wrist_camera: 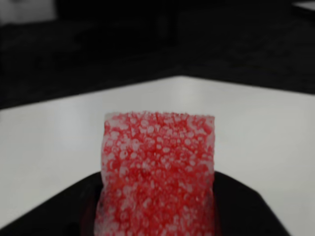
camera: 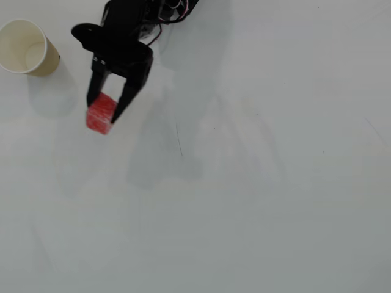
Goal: Pick up the cube and drop it in the cup.
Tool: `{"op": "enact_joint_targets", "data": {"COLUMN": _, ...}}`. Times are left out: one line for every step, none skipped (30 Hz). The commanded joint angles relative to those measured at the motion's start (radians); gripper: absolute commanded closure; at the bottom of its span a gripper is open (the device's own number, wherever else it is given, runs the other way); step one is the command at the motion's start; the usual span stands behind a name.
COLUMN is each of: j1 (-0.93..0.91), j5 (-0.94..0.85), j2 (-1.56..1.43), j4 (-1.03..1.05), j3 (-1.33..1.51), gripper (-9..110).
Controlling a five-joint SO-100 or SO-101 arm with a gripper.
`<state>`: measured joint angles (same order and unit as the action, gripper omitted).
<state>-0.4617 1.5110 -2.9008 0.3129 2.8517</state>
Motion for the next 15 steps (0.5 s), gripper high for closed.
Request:
{"op": "enact_joint_targets", "data": {"j1": -0.075, "j5": -0.020, "j2": -0.043, "j4": 0.006, "j3": -0.020, "gripper": 100}}
{"op": "enact_joint_targets", "data": {"j1": -0.091, "j5": -0.020, "j2": -0.043, "j4": 0.008, "j3": -0.020, "gripper": 100}}
{"op": "enact_joint_targets", "data": {"j1": -0.104, "j5": -0.020, "j2": -0.044, "j4": 0.012, "j3": -0.021, "gripper": 100}}
{"op": "enact_joint_targets", "data": {"j1": -0.118, "j5": -0.020, "j2": -0.046, "j4": 0.012, "j3": -0.025, "gripper": 100}}
{"op": "enact_joint_targets", "data": {"j1": -0.133, "j5": -0.020, "j2": -0.048, "j4": 0.012, "j3": -0.031, "gripper": 100}}
{"op": "enact_joint_targets", "data": {"j1": -0.146, "j5": -0.020, "j2": -0.049, "j4": 0.012, "j3": -0.035, "gripper": 100}}
{"op": "enact_joint_targets", "data": {"j1": -0.161, "j5": -0.020, "j2": -0.052, "j4": 0.012, "j3": -0.041, "gripper": 100}}
{"op": "enact_joint_targets", "data": {"j1": -0.178, "j5": -0.020, "j2": -0.055, "j4": 0.014, "j3": -0.046, "gripper": 100}}
{"op": "enact_joint_targets", "data": {"j1": -0.193, "j5": -0.020, "j2": -0.057, "j4": 0.014, "j3": -0.049, "gripper": 100}}
{"op": "enact_joint_targets", "data": {"j1": -0.209, "j5": -0.020, "j2": -0.060, "j4": 0.015, "j3": -0.051, "gripper": 100}}
{"op": "enact_joint_targets", "data": {"j1": -0.225, "j5": -0.020, "j2": -0.061, "j4": 0.015, "j3": -0.054, "gripper": 100}}
{"op": "enact_joint_targets", "data": {"j1": -0.244, "j5": -0.020, "j2": -0.064, "j4": 0.017, "j3": -0.057, "gripper": 100}}
{"op": "enact_joint_targets", "data": {"j1": -0.259, "j5": -0.020, "j2": -0.066, "j4": 0.020, "j3": -0.061, "gripper": 100}}
{"op": "enact_joint_targets", "data": {"j1": -0.278, "j5": -0.020, "j2": -0.067, "j4": 0.025, "j3": -0.067, "gripper": 100}}
{"op": "enact_joint_targets", "data": {"j1": -0.295, "j5": -0.020, "j2": -0.067, "j4": 0.032, "j3": -0.077, "gripper": 100}}
